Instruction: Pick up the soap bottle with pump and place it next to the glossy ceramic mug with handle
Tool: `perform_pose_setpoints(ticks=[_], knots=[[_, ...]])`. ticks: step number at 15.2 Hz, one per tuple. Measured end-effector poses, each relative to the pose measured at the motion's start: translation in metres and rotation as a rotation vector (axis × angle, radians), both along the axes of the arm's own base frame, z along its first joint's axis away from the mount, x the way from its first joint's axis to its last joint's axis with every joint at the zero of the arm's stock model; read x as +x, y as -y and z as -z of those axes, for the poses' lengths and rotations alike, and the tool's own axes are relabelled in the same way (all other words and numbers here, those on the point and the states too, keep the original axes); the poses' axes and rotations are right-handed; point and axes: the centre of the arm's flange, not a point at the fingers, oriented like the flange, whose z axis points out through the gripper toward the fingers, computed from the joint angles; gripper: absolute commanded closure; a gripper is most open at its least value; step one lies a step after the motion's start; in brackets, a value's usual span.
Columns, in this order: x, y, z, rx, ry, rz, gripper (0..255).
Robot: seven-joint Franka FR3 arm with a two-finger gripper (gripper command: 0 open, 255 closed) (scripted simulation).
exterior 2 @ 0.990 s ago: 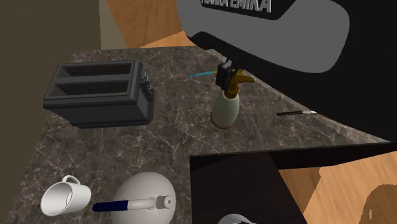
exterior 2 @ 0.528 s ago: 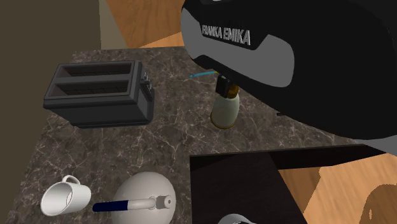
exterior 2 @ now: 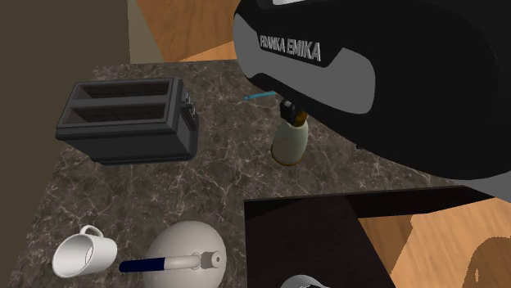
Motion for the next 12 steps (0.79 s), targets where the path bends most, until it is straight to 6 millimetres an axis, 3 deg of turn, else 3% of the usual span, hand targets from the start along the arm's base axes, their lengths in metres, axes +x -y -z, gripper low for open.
perform_pose_setpoints(ticks=[9,12], knots=[[-0.0001,0.0000,0.0003,0.000,-0.001,0.000,255],[0.0001,0.0003,-0.0094,0.000,0.000,0.000,255]])
